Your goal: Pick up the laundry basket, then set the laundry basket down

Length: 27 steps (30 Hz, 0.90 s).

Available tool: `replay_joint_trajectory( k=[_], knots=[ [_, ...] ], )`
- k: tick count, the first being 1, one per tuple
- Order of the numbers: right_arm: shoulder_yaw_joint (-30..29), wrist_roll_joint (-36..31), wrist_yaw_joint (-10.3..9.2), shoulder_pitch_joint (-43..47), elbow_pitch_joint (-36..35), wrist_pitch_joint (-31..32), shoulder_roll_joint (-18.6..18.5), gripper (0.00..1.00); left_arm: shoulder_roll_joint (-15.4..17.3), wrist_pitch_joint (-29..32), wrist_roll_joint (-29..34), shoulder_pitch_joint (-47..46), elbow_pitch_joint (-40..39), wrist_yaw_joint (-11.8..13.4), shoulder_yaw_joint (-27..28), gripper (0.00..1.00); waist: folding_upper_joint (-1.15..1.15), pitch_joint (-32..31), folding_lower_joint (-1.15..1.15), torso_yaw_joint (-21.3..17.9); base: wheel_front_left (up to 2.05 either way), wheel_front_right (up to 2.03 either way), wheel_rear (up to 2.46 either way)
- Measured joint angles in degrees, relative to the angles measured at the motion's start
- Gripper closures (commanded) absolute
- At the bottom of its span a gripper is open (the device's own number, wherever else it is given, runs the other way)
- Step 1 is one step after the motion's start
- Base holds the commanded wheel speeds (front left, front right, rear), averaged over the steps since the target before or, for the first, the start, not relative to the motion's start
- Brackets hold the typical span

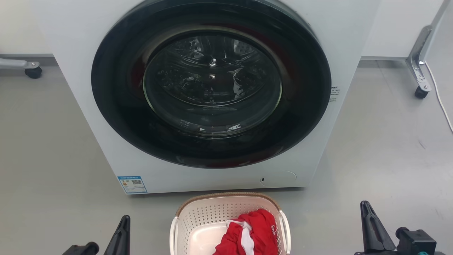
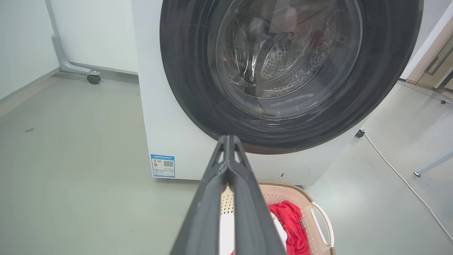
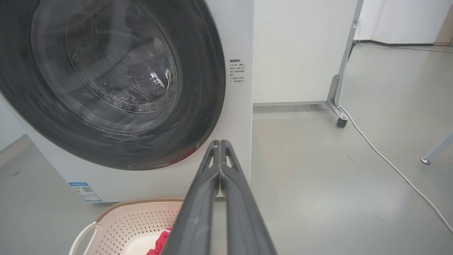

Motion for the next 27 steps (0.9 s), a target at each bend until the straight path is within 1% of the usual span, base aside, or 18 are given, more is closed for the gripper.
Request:
replay_joint_trajectory(
  k=[3,5,6,7,9,27],
  knots=[
    [-0.60,2.65,0.31,-0.27,0.48,0.49,0.20,1.00,-0.42,0.73,-2.81,-0.11,0.38,-0.08,0.64,1.00,0.00,0.02,0.00,-0.07,0.00,0.00,0.00],
    [-0.98,4.38,0.78,-0.38,0.82,0.70,0.25,1.00,-0.62,1.13,-3.70,-0.29,0.62,-0.56,1.15,1.00,0.00,0.03,0.00,-0.12,0.00,0.00,0.00],
    [-1.34,6.82,1.05,-0.55,1.16,1.08,0.35,1.00,-0.92,1.45,-5.61,-0.46,0.85,-0.59,1.63,1.00,0.00,0.03,0.00,-0.16,0.00,0.00,0.00],
    [-1.34,6.82,1.05,-0.55,1.16,1.08,0.35,1.00,-0.92,1.45,-5.61,-0.46,0.85,-0.59,1.63,1.00,0.00,0.03,0.00,-0.16,0.00,0.00,0.00],
    [-1.93,10.12,1.40,-1.01,1.66,1.74,0.46,1.00,-1.23,1.96,-7.17,-0.53,1.30,-1.21,2.25,1.00,0.00,0.05,0.00,-0.23,0.00,0.00,0.00],
    [-5.39,25.86,3.85,-2.79,4.57,4.68,1.42,1.00,-3.35,5.27,-19.98,-2.32,3.81,-3.60,6.36,1.00,0.00,0.12,0.00,-0.63,0.00,0.00,0.00]
  ],
)
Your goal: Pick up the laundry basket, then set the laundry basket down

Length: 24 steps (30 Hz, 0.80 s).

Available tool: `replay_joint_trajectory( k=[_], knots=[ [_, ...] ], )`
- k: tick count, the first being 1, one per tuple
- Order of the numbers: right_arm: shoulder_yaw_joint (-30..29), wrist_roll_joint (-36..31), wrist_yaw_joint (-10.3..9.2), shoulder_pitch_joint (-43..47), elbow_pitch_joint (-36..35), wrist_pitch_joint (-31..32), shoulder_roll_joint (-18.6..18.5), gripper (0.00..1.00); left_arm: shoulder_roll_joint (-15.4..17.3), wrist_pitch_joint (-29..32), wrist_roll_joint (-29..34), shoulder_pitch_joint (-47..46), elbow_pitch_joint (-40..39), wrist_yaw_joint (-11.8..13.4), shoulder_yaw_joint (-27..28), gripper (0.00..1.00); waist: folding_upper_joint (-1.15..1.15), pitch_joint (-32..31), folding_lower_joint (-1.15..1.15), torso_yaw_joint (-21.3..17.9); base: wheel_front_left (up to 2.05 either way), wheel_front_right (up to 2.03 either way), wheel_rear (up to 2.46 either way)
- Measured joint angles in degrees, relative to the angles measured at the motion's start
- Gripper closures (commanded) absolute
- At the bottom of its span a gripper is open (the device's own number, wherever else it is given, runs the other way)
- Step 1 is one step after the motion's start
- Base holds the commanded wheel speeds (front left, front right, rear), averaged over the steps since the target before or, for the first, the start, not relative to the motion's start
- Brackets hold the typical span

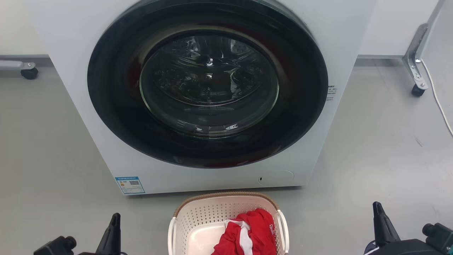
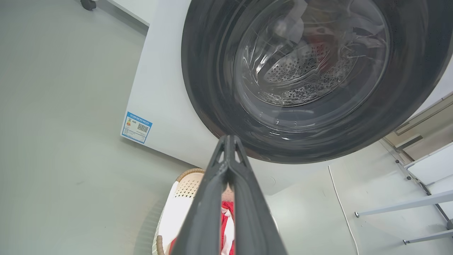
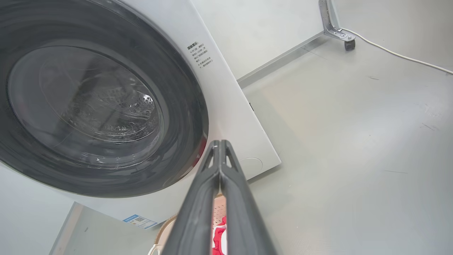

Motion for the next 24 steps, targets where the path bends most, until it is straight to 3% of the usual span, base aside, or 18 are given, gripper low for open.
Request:
replay_joint_trajectory(
  k=[24],
  knots=[
    [-4.31,19.94,3.43,-2.63,3.82,3.44,1.04,1.00,-2.87,3.79,-15.22,-2.73,3.32,-3.52,5.06,1.00,0.00,0.10,0.00,-0.49,0.00,0.00,0.00]
  ],
)
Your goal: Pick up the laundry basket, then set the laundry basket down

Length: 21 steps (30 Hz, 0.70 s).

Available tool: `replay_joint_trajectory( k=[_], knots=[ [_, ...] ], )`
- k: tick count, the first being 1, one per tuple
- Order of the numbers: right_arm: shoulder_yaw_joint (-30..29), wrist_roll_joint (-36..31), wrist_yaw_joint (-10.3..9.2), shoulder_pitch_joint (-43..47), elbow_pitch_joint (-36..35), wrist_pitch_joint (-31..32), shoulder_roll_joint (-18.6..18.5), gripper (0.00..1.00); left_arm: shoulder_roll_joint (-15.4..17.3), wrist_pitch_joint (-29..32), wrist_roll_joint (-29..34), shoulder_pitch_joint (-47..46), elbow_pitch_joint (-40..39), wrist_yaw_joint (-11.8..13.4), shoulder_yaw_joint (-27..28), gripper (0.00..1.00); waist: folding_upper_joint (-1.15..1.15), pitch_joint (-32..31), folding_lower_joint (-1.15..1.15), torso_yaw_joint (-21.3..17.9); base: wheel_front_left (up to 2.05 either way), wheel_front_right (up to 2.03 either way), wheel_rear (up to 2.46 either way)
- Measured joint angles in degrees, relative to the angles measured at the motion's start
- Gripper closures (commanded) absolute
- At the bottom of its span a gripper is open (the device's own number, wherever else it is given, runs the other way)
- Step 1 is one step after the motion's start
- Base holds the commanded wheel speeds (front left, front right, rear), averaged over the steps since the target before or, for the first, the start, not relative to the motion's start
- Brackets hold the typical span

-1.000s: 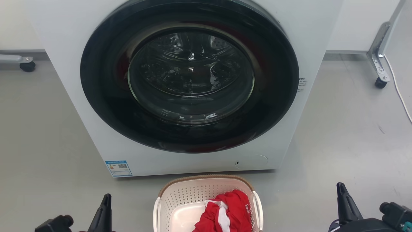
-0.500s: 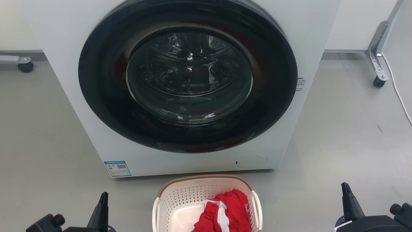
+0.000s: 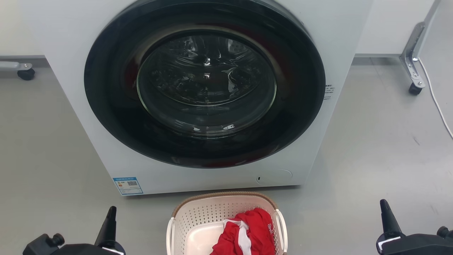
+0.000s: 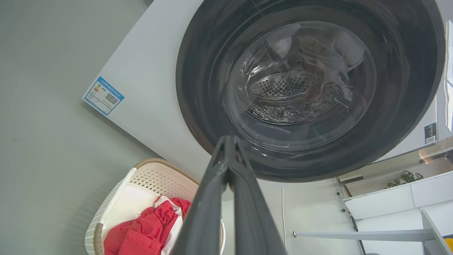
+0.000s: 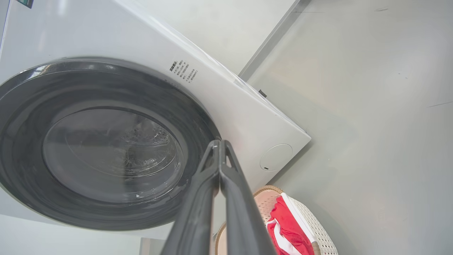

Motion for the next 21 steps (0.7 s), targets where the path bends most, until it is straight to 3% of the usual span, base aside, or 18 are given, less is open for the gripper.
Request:
replay_joint_trajectory(
  k=[21],
  knots=[
    [-3.83,17.91,3.09,-2.65,3.41,2.99,1.02,1.00,-2.45,3.43,-14.11,-2.74,2.90,-3.03,4.66,1.00,0.00,0.09,0.00,-0.44,0.00,0.00,0.00]
  ],
)
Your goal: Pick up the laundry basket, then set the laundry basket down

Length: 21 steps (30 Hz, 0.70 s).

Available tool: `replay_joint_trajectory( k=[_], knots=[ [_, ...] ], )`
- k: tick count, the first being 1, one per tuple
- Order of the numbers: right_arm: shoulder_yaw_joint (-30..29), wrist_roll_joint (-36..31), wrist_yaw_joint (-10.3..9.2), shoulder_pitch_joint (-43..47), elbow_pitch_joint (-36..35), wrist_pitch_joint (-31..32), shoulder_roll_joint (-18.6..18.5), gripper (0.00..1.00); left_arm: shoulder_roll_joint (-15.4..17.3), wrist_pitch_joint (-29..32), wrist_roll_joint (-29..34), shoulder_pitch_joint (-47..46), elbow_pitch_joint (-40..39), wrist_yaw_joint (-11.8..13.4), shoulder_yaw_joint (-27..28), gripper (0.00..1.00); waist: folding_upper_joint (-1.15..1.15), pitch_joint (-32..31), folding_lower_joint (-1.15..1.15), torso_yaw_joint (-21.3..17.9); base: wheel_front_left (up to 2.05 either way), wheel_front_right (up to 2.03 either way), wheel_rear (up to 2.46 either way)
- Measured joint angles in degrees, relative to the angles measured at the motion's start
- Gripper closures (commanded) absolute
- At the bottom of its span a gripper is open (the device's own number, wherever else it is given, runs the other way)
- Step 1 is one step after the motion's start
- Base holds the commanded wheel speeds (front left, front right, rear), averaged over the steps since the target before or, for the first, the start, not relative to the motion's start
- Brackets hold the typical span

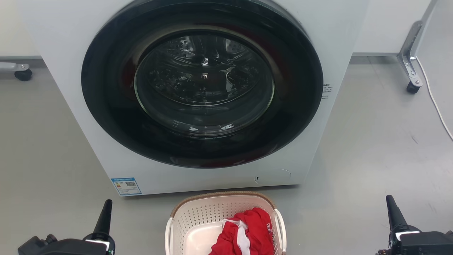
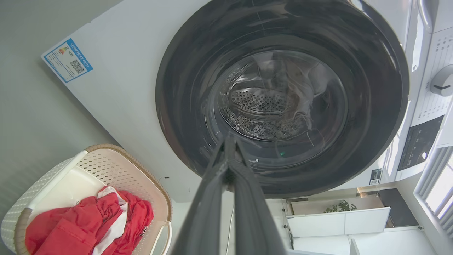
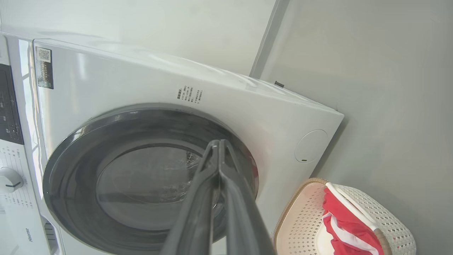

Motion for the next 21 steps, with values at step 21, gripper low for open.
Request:
replay_joint_trajectory(
  k=[21],
  knots=[
    [-3.35,15.53,2.71,-2.24,3.02,2.48,0.81,1.00,-2.38,3.02,-12.65,-2.38,2.60,-2.53,4.05,1.00,0.00,0.08,0.00,-0.38,0.00,0.00,0.00]
  ],
)
